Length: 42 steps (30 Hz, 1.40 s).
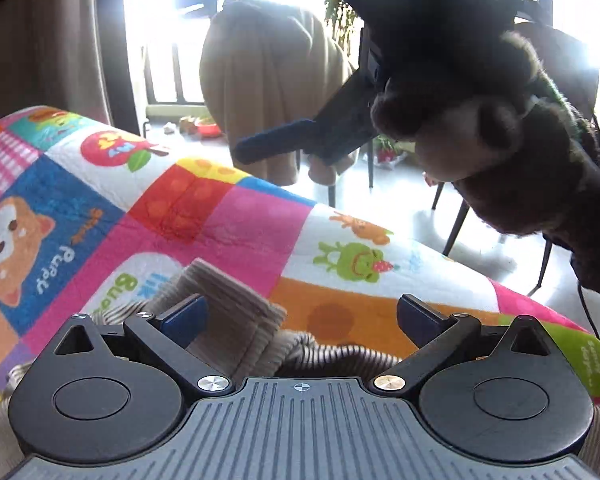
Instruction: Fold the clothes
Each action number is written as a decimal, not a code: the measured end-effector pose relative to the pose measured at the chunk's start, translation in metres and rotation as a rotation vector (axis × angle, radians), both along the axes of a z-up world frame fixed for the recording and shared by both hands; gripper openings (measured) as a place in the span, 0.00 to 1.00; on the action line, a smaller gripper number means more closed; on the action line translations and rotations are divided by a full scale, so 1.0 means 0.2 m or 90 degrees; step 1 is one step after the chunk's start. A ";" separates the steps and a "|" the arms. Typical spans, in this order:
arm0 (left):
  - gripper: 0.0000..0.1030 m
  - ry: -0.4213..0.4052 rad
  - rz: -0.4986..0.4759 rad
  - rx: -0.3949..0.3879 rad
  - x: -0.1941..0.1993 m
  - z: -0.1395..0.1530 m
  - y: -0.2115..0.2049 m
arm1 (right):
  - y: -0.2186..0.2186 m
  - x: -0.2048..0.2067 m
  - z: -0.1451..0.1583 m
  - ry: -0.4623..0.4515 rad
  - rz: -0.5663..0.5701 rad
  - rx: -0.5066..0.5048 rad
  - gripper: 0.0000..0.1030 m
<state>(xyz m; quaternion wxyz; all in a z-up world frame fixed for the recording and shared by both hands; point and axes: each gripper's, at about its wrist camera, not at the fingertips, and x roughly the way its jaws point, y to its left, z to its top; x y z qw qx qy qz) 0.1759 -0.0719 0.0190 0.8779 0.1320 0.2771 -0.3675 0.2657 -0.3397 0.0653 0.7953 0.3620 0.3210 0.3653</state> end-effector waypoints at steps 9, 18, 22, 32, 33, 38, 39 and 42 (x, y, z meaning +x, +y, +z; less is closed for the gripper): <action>1.00 0.075 0.199 -0.071 -0.02 0.05 0.60 | 0.42 -0.16 -0.09 -0.124 -0.061 -0.492 1.00; 1.00 0.243 0.357 -0.223 0.08 -0.07 1.17 | 0.32 -0.10 -0.25 -0.053 -0.109 -0.589 1.00; 1.00 0.350 0.361 -0.319 0.17 -0.18 1.24 | 0.23 0.02 -0.27 0.085 -0.009 -0.317 1.00; 1.00 0.414 0.353 -0.390 0.36 -0.24 1.20 | 0.47 0.20 -0.35 0.097 0.081 -0.289 1.00; 1.00 0.416 0.351 -0.391 0.37 -0.24 1.19 | 0.49 0.21 -0.36 0.095 0.090 -0.286 1.00; 1.00 0.424 0.320 -0.339 0.26 -0.23 1.25 | 0.50 0.23 -0.37 0.091 0.122 -0.262 1.00; 1.00 0.419 0.311 -0.331 0.24 -0.23 1.25 | 0.49 0.23 -0.37 0.090 0.124 -0.263 1.00; 1.00 0.412 0.310 -0.339 0.26 -0.24 1.22 | 0.49 0.22 -0.38 0.084 0.124 -0.270 1.00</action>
